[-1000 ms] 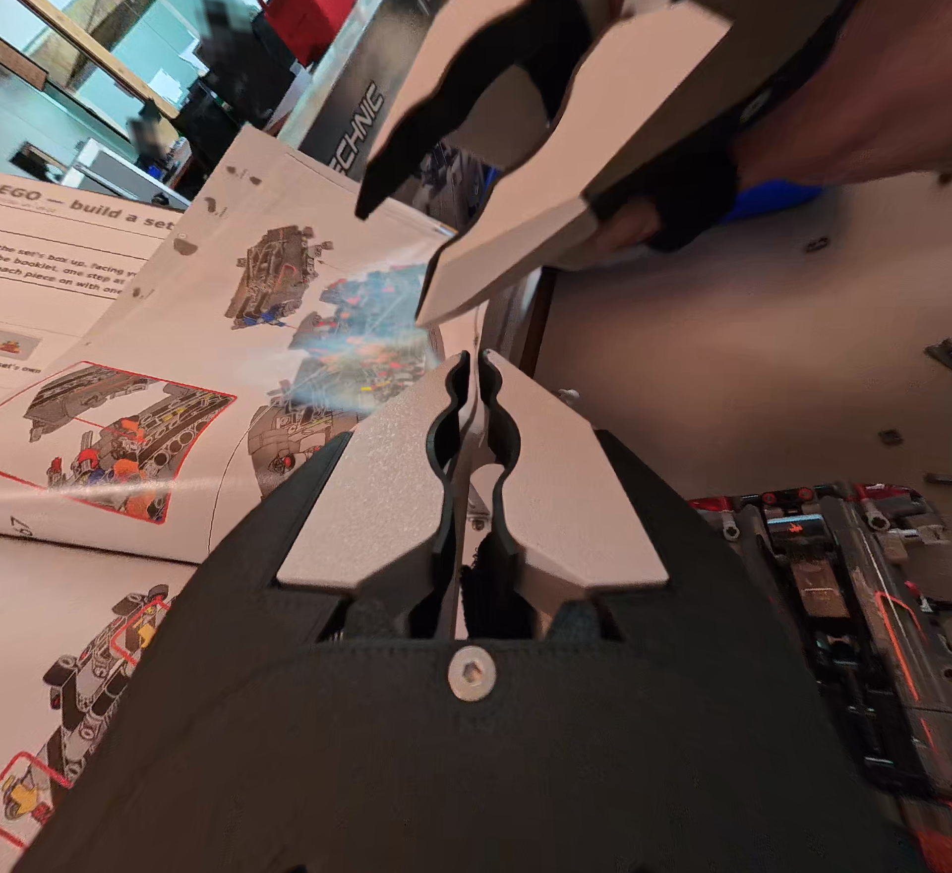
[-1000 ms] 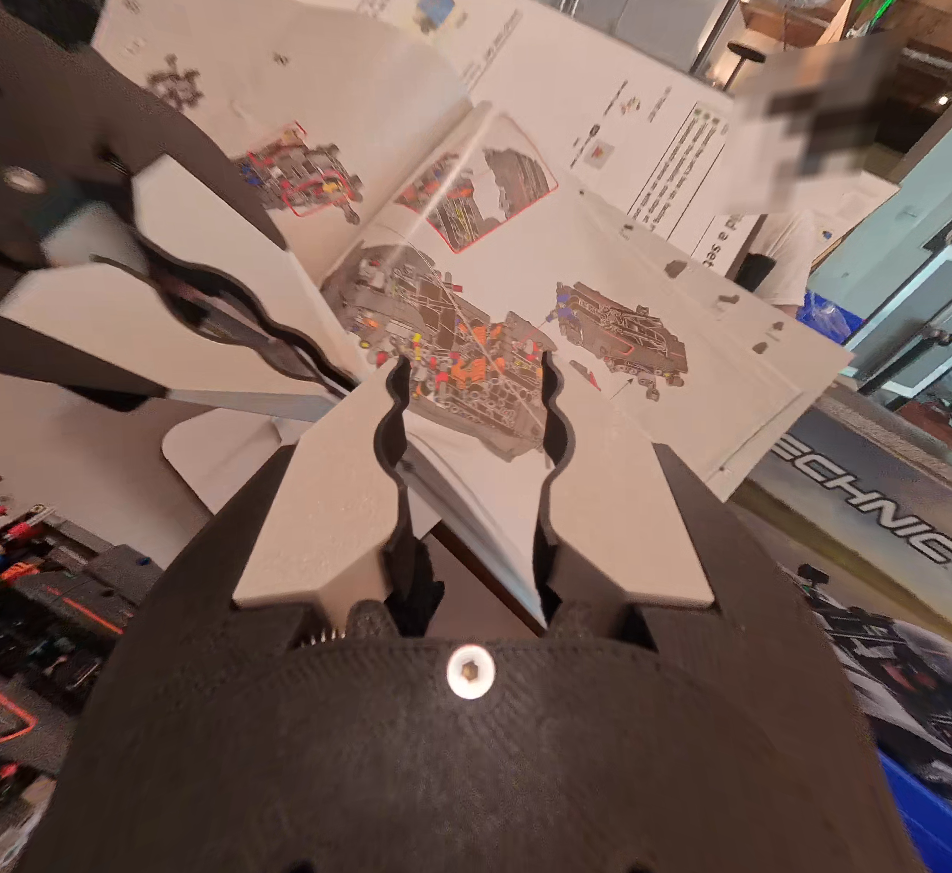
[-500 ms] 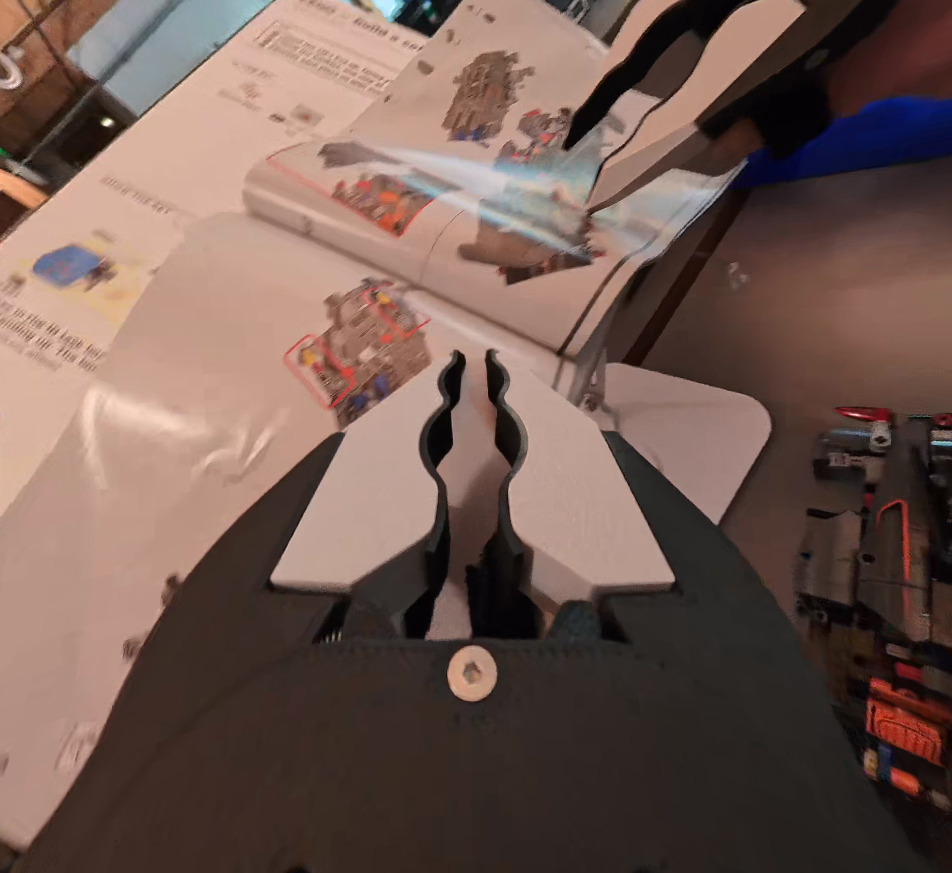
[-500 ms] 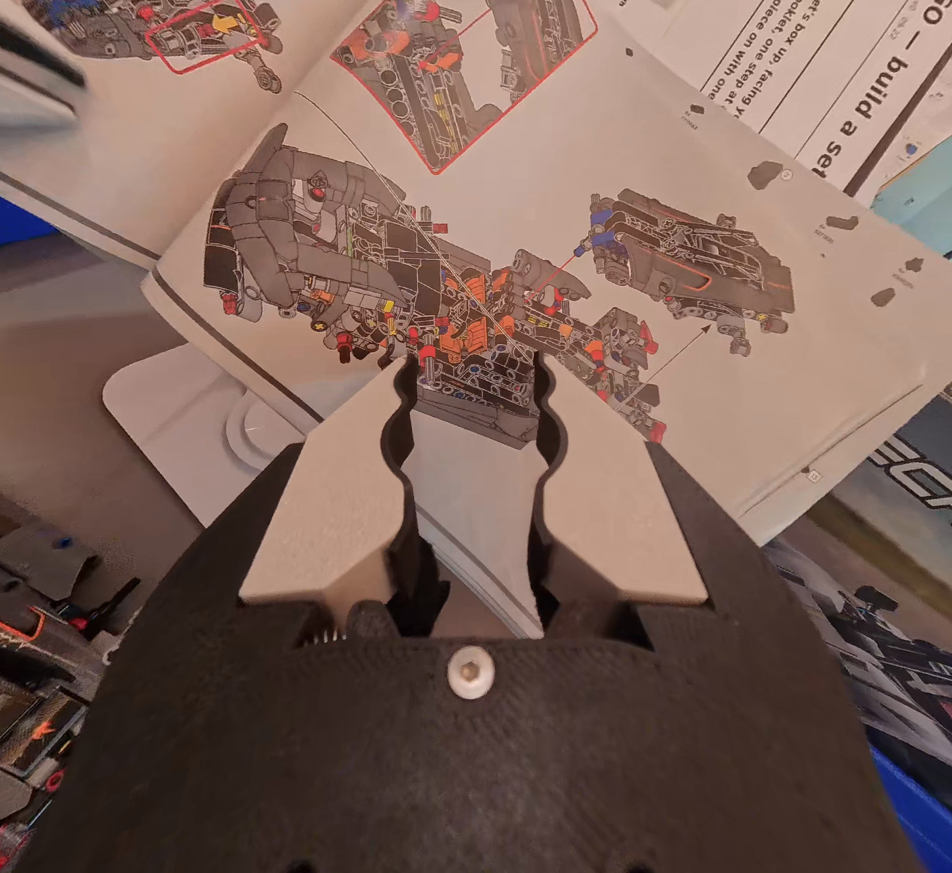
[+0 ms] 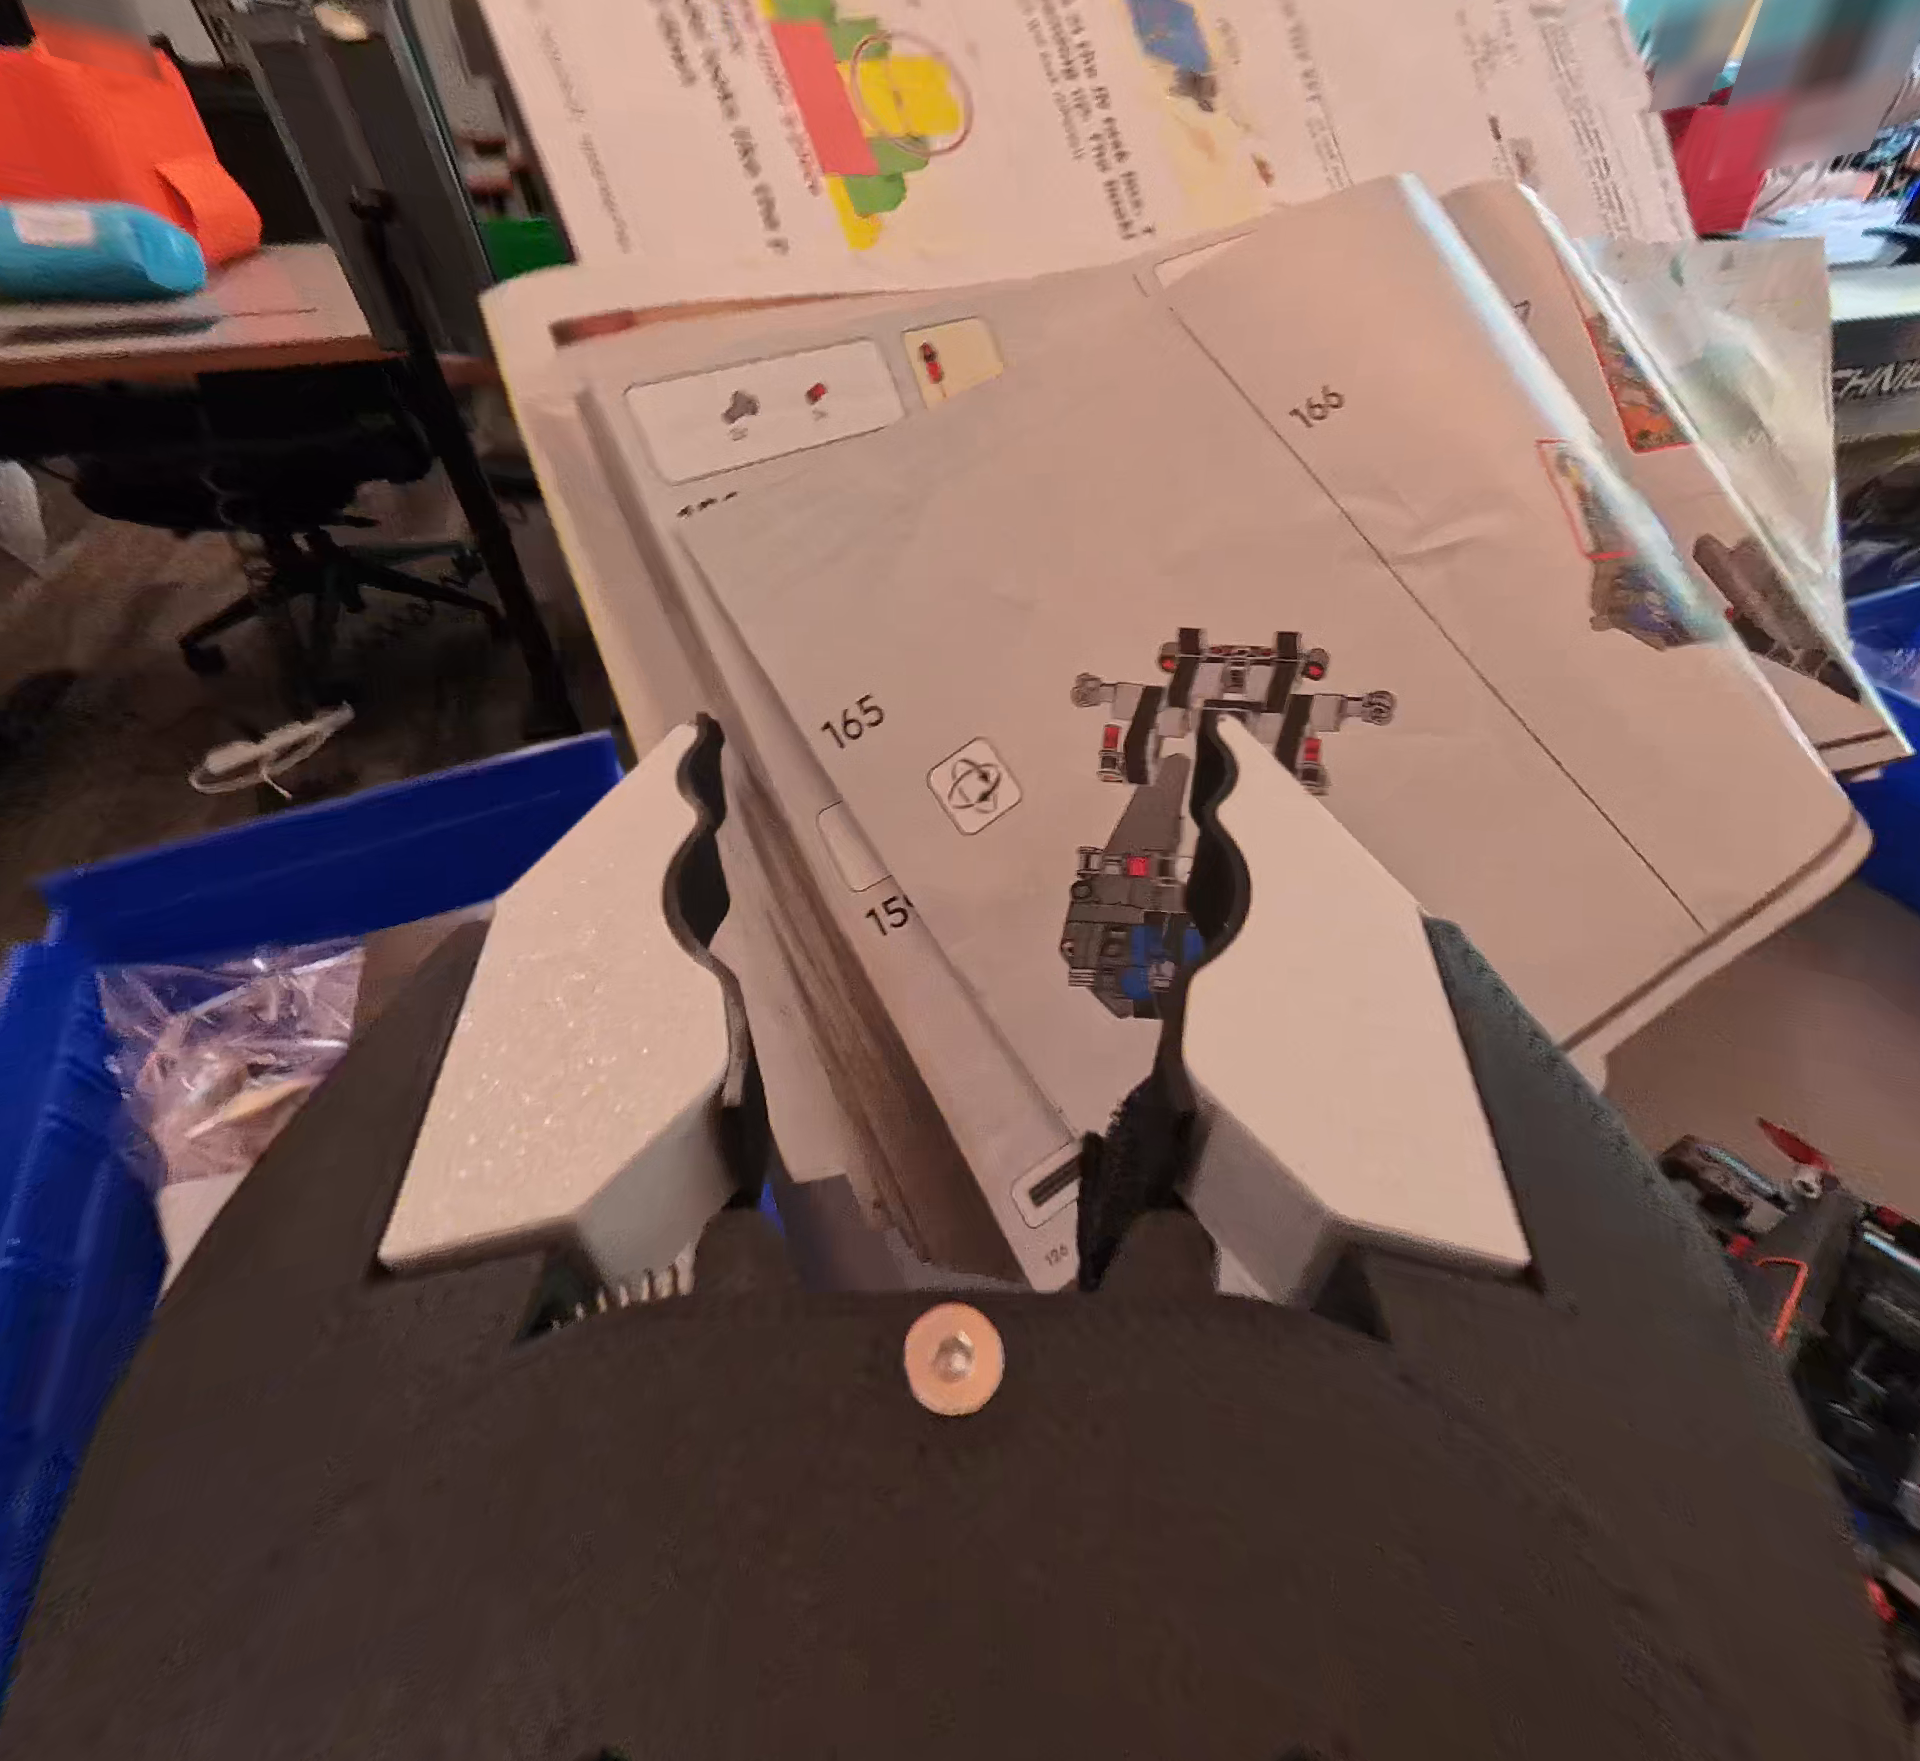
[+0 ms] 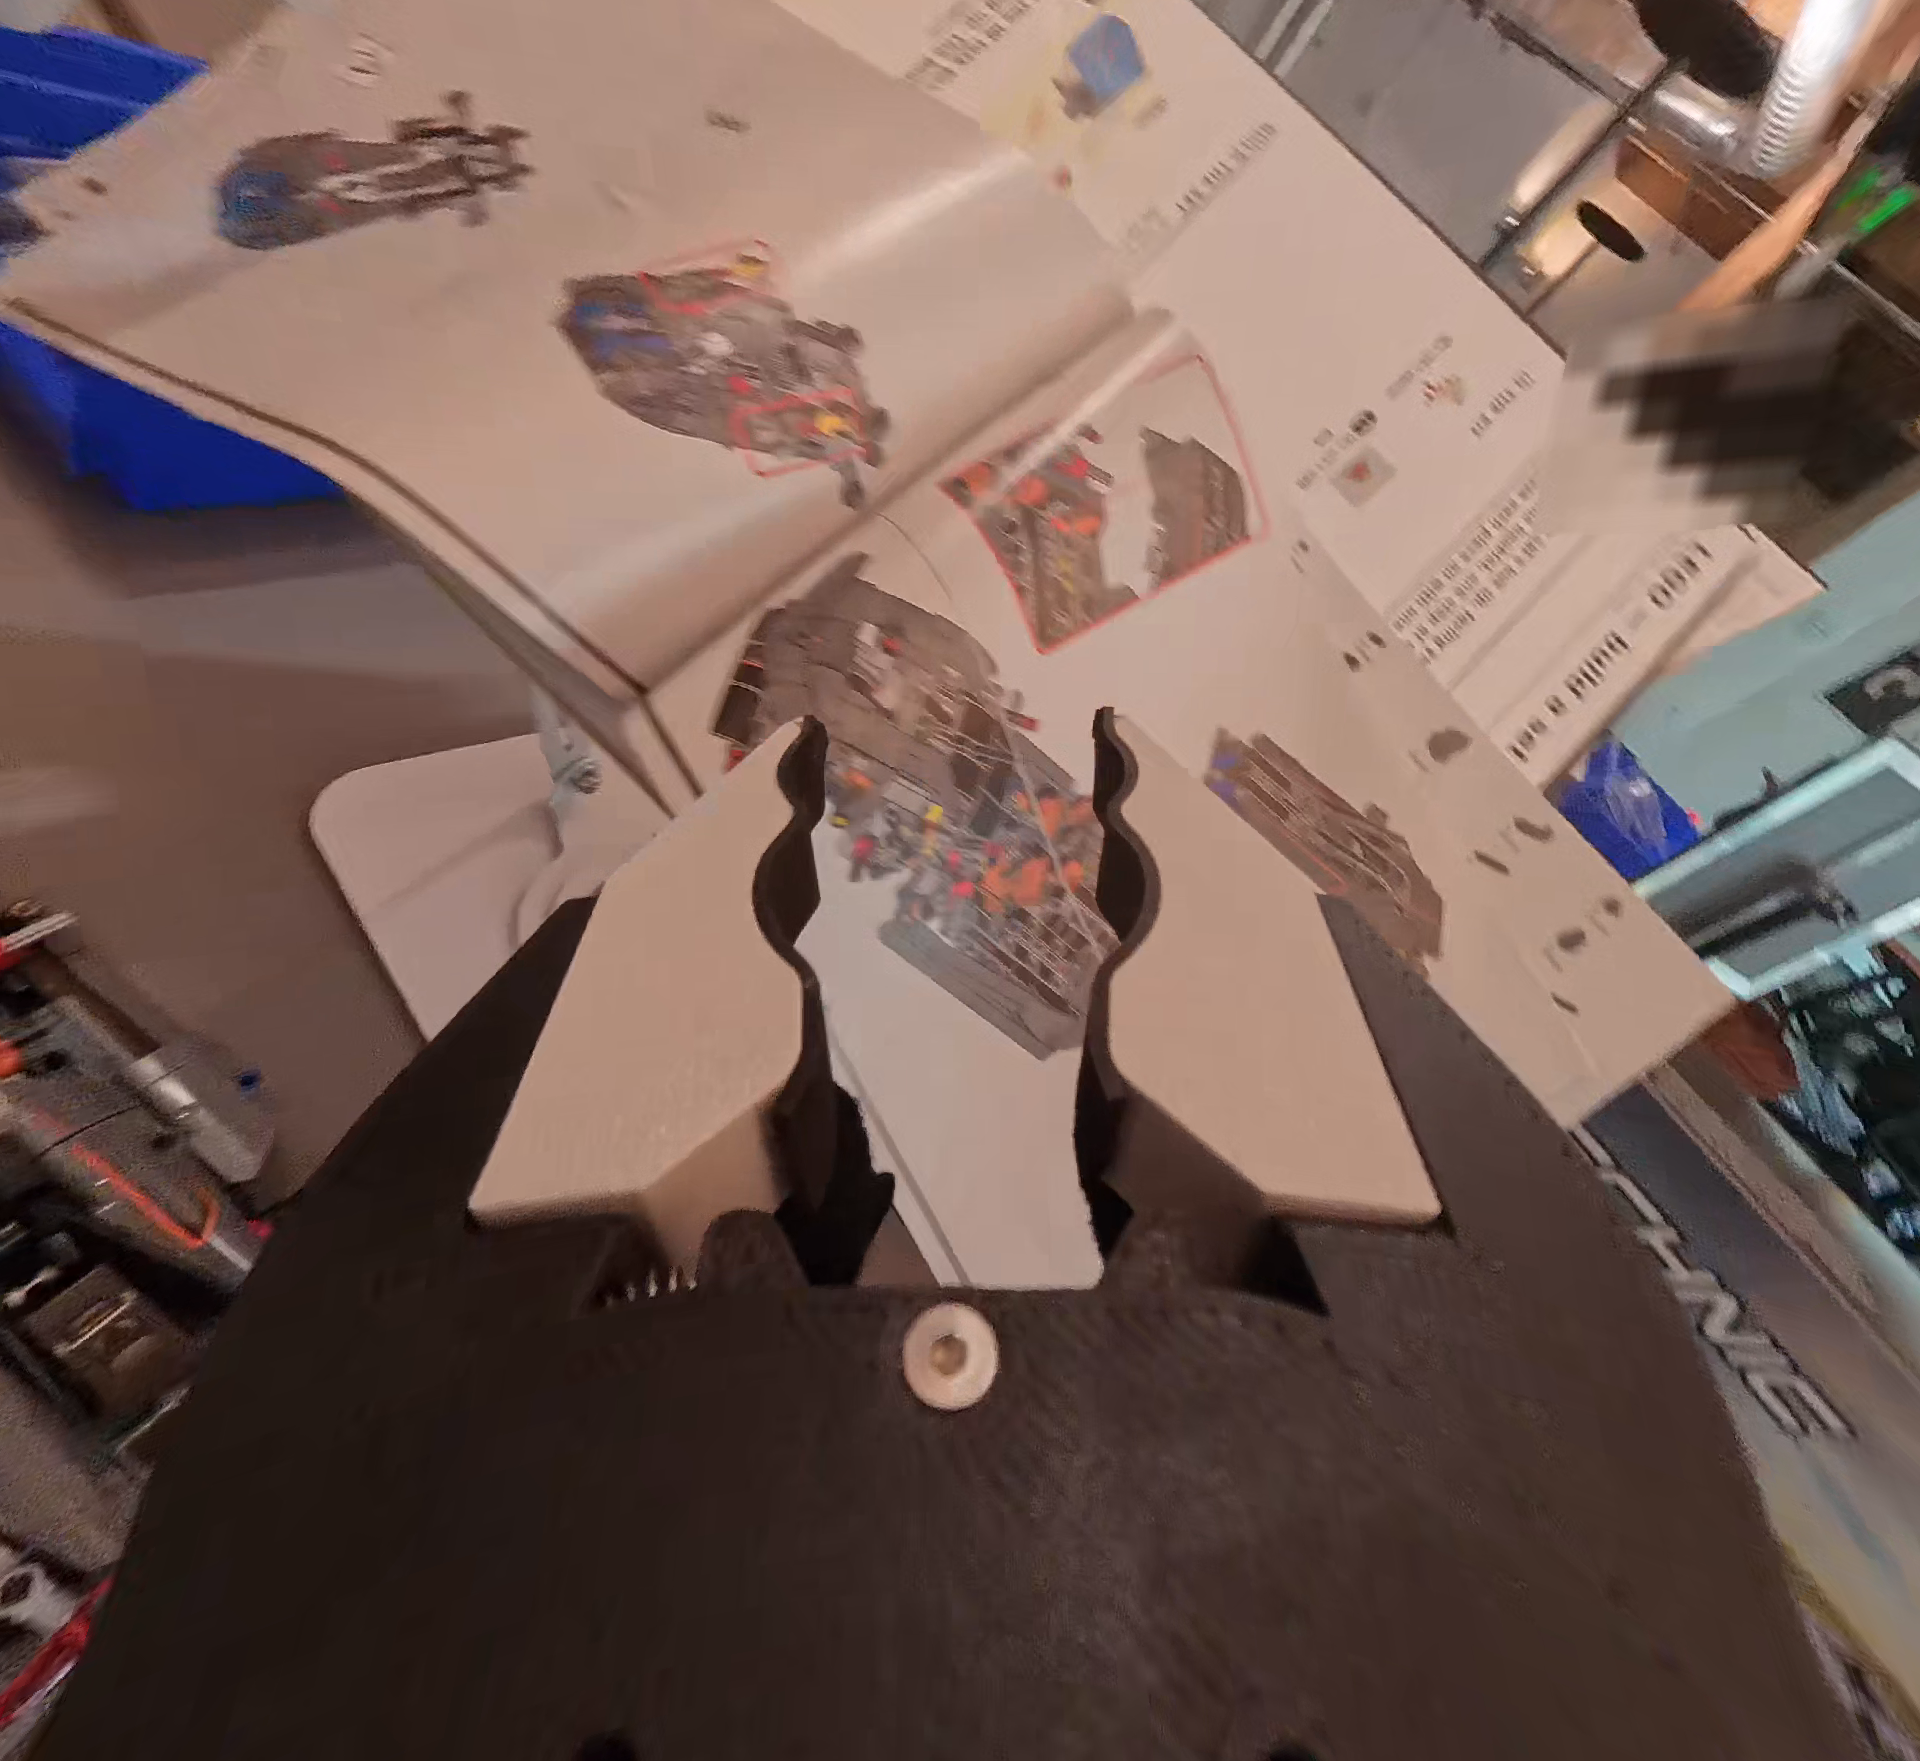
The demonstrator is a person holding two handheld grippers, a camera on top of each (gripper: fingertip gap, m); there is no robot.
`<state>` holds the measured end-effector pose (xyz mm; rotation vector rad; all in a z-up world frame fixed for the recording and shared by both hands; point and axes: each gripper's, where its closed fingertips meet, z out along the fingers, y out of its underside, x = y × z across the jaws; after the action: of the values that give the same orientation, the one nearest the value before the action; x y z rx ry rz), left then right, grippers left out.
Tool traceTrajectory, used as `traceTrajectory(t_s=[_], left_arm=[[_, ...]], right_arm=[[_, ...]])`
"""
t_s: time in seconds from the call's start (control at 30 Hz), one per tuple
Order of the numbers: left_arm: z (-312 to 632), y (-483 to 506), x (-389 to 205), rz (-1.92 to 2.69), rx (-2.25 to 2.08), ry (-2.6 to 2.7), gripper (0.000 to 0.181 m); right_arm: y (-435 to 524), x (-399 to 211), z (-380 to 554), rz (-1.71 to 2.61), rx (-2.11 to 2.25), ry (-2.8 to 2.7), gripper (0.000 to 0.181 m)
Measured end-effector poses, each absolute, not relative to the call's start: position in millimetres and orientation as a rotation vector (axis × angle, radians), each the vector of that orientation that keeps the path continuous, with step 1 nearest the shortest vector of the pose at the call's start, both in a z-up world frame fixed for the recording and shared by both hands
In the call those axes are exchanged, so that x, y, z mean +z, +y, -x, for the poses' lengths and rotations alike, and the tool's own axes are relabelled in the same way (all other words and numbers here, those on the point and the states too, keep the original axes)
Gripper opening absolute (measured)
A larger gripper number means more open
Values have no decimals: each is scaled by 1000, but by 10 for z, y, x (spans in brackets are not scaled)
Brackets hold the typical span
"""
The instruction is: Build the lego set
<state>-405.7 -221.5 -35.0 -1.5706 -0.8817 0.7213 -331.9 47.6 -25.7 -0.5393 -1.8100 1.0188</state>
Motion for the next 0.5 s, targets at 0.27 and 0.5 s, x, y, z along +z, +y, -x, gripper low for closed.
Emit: traceTrajectory(t_s=[0.27, 0.5], left_arm=[[4256, -2585, -763, 1495, 378, -1071, 106], [4209, -2328, -791, 1573, 139, -882, 94]], right_arm=[[-428, -629, 3158, 258, 1002, -2065, 38], [-728, -808, 3417, 242, 922, -2116, 29]])
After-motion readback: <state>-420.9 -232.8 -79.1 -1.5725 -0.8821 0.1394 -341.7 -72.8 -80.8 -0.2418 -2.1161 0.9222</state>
